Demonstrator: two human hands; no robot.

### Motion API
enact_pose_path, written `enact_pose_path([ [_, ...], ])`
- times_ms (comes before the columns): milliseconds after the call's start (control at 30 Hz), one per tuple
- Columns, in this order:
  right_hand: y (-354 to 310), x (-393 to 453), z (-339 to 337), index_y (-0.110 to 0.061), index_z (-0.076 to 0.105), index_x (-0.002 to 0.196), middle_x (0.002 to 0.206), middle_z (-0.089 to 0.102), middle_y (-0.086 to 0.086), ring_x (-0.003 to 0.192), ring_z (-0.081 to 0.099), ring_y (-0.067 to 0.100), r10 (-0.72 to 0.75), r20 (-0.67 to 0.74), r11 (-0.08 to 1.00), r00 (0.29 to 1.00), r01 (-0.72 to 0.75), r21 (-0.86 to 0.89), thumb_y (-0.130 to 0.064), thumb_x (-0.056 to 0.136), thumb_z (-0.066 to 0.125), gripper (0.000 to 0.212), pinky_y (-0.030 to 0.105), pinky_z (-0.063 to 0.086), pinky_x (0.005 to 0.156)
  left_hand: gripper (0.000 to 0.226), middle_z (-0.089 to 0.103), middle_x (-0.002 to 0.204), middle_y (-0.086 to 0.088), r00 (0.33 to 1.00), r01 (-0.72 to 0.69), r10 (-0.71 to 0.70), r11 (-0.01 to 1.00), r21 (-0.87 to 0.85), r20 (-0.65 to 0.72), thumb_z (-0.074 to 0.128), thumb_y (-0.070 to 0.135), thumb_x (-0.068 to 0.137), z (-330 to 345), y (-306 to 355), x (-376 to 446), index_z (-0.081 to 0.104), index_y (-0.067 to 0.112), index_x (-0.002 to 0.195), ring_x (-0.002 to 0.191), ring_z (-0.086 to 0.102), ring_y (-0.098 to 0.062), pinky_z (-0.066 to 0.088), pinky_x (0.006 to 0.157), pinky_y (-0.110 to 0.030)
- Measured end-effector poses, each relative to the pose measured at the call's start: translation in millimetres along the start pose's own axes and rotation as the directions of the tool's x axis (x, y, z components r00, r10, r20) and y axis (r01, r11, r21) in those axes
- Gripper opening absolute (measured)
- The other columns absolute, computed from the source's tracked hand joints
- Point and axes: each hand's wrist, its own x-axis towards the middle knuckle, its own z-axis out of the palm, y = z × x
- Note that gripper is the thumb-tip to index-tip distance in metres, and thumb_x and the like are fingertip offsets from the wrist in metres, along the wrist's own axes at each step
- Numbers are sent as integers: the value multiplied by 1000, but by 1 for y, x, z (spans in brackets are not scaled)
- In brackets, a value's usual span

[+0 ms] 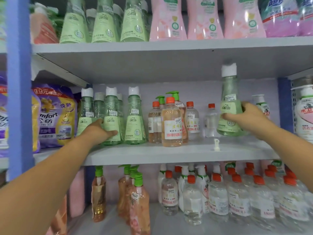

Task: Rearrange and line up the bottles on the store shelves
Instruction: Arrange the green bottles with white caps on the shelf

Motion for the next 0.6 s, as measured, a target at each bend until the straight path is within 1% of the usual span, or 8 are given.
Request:
enact_pose_path([
  [100, -37, -22, 13, -22, 58, 120, 105, 68, -2, 90, 67, 16, -68, 44, 997, 997, 67, 22, -34, 82, 82, 47, 28, 49, 60, 93, 46, 155, -11, 1000, -15, 15, 1000, -22, 7, 79, 40, 86, 1, 2, 1, 27, 12, 158, 138, 47, -32, 39, 111, -38],
  [200, -67, -46, 34, -27, 59, 113, 99, 67, -11, 86, 64, 6, -141, 68, 989, 988, 138, 45, -33, 80, 84, 42, 25, 48, 59, 93, 47, 154, -11, 1000, -17, 17, 1000, -23, 17, 80, 39, 86, 1, 1, 3, 27, 11, 158, 137, 48, -31, 40, 110, -38],
  [267, -89, -61, 50, -29, 60, 111, 99, 68, -14, 87, 66, 5, -173, 85, 983, 981, 166, 78, -34, 79, 85, 41, 26, 50, 60, 92, 48, 153, -10, 999, -28, 28, 1000, -5, 39, 79, 41, 86, -1, -3, 6, 29, 11, 157, 137, 49, -31, 40, 111, -39],
  [367, -113, -78, 74, -31, 60, 110, 102, 71, -13, 89, 71, 9, -182, 147, 972, 972, 155, 179, -34, 79, 84, 40, 30, 57, 68, 97, 47, 155, -8, 997, -38, 36, 999, 32, 72, 78, 49, 84, -6, -9, 12, 27, 13, 159, 139, 48, -30, 40, 115, -41],
  [433, -128, -86, 92, -30, 62, 110, 104, 75, -10, 92, 74, 12, -190, 200, 955, 961, 134, 265, -34, 77, 85, 41, 40, 61, 79, 100, 49, 153, -7, 997, -51, 48, 998, 42, 68, 81, 52, 80, -9, -11, 14, 31, 14, 158, 137, 50, -29, 41, 114, -42],
  [467, -135, -90, 104, -32, 63, 110, 104, 76, -9, 92, 75, 12, -195, 227, 950, 954, 126, 286, -36, 75, 87, 42, 42, 62, 81, 99, 52, 151, -7, 996, -60, 57, 997, 43, 68, 82, 52, 78, -8, -12, 16, 34, 15, 156, 135, 52, -29, 43, 113, -42],
  [533, -148, -97, 131, -31, 64, 111, 104, 76, -10, 90, 75, 11, -193, 287, 948, 938, 103, 303, -37, 73, 88, 45, 41, 62, 82, 99, 52, 151, -7, 995, -55, 51, 998, 44, 85, 82, 51, 79, -9, -9, 14, 33, 15, 156, 135, 52, -29, 43, 112, -41],
  [600, -158, -104, 160, -26, 63, 115, 106, 76, -8, 92, 75, 12, -187, 346, 947, 919, 74, 314, -33, 75, 88, 48, 42, 62, 83, 91, 49, 152, -9, 997, -52, 50, 998, 28, 60, 74, 53, 86, -10, -4, 8, 32, 13, 156, 136, 50, -31, 44, 109, -39],
])
